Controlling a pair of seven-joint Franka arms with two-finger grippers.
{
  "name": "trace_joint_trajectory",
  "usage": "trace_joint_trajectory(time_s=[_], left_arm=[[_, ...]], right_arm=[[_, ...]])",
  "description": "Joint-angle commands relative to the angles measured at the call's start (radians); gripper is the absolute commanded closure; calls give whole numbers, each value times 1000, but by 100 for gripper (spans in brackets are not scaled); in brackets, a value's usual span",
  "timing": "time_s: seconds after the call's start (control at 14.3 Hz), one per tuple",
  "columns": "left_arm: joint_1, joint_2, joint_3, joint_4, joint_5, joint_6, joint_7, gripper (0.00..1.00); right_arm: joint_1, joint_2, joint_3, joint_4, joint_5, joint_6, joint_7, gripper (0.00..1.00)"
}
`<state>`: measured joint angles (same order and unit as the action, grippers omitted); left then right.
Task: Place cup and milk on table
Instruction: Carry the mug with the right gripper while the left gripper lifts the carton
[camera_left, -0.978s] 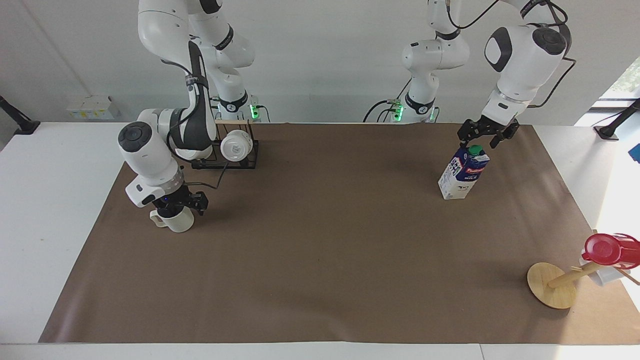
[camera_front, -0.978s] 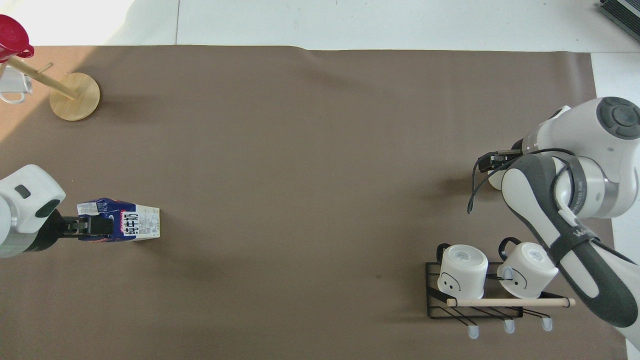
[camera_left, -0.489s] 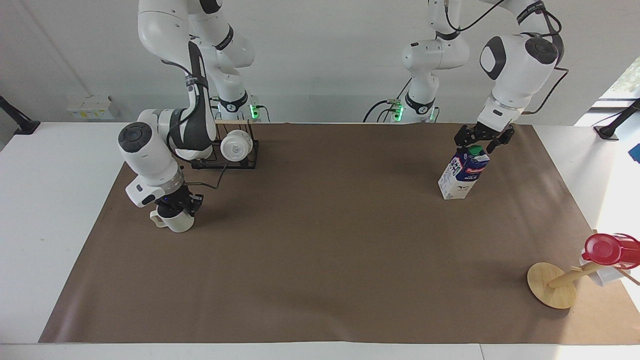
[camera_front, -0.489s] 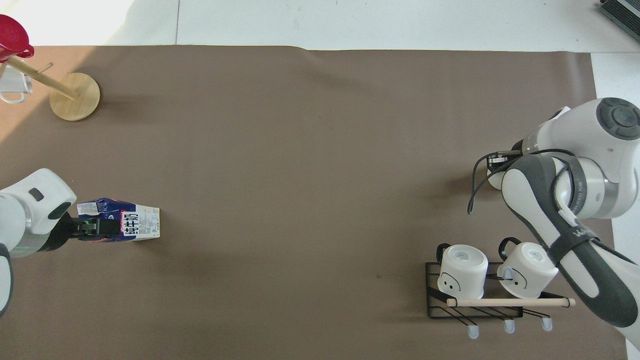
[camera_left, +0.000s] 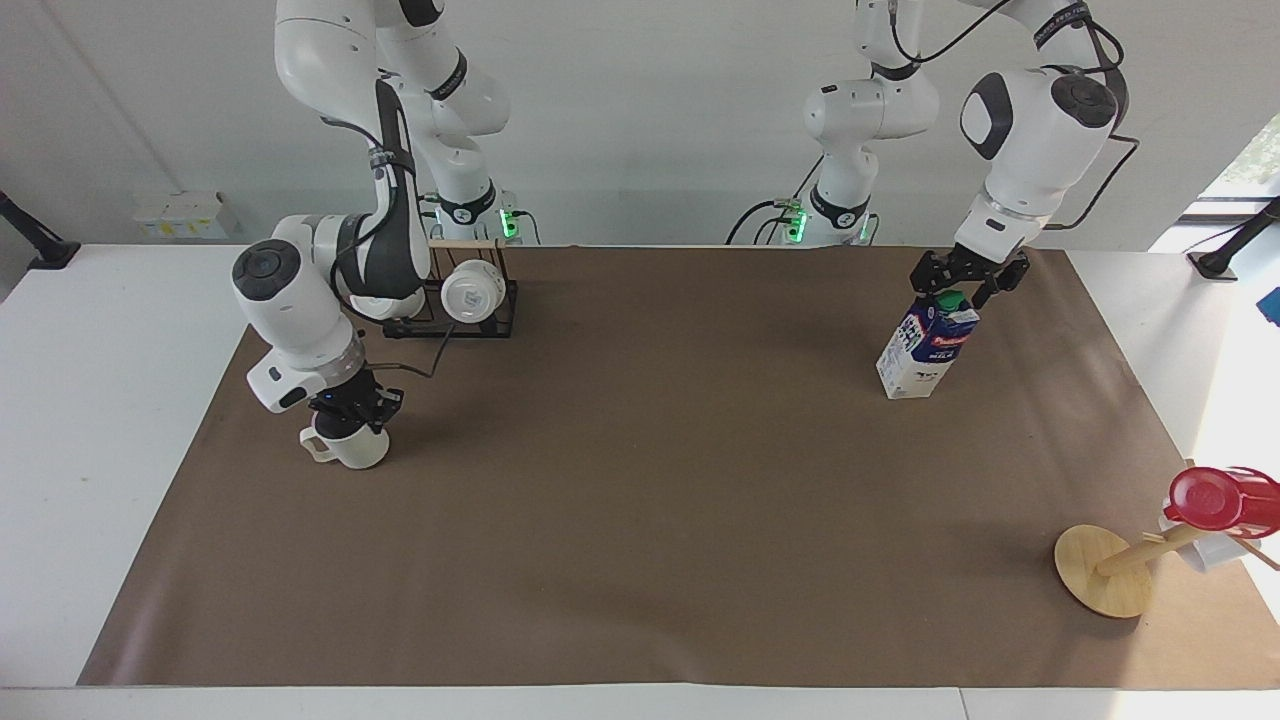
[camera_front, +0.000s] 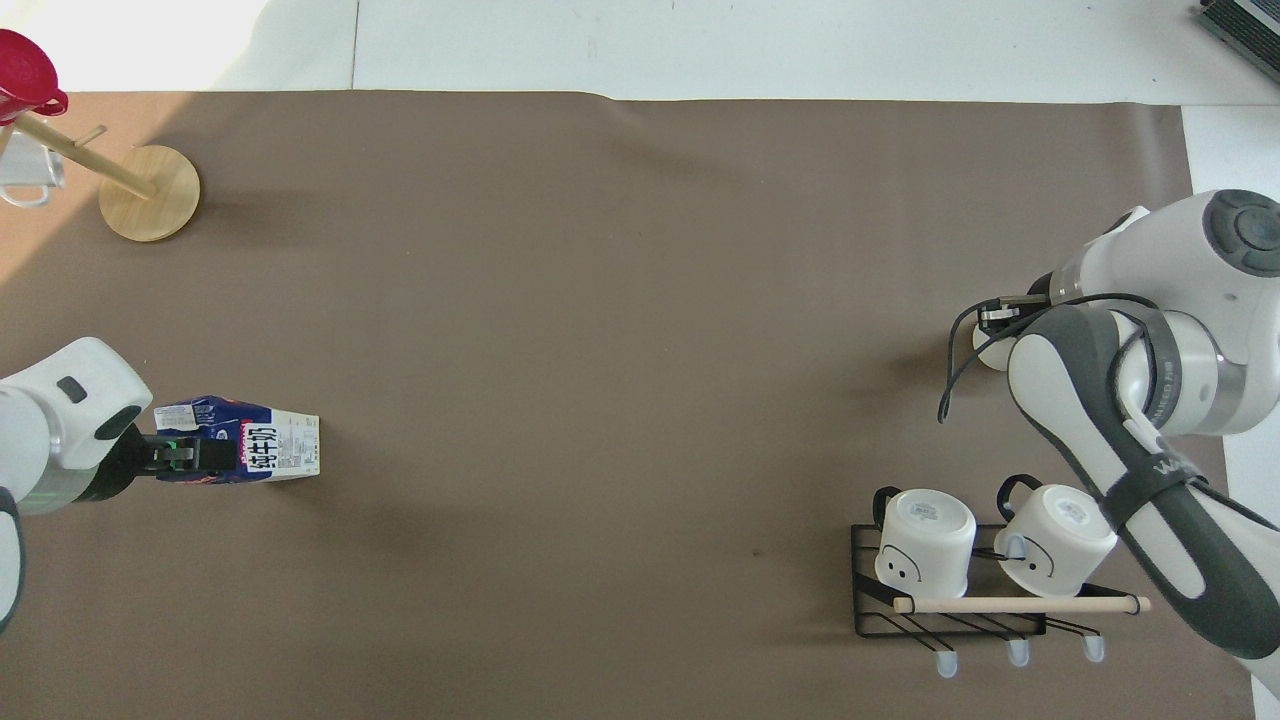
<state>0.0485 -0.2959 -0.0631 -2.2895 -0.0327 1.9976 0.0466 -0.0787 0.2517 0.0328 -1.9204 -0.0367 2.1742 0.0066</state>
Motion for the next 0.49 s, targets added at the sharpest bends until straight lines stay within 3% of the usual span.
trace_joint_trajectory(time_s=[0.0, 0.28, 0.42], left_arm=[[13, -5, -4, -16, -7, 26, 24, 24], [8, 4, -4, -8, -7, 38, 30, 35], [7, 6, -4, -7, -7, 43, 32, 35]], right_arm=[[31, -22, 4, 50, -14, -65, 62, 100], [152, -19, 3, 139, -92, -151, 217, 100], [201, -14, 12, 172, -94, -166, 323, 100]])
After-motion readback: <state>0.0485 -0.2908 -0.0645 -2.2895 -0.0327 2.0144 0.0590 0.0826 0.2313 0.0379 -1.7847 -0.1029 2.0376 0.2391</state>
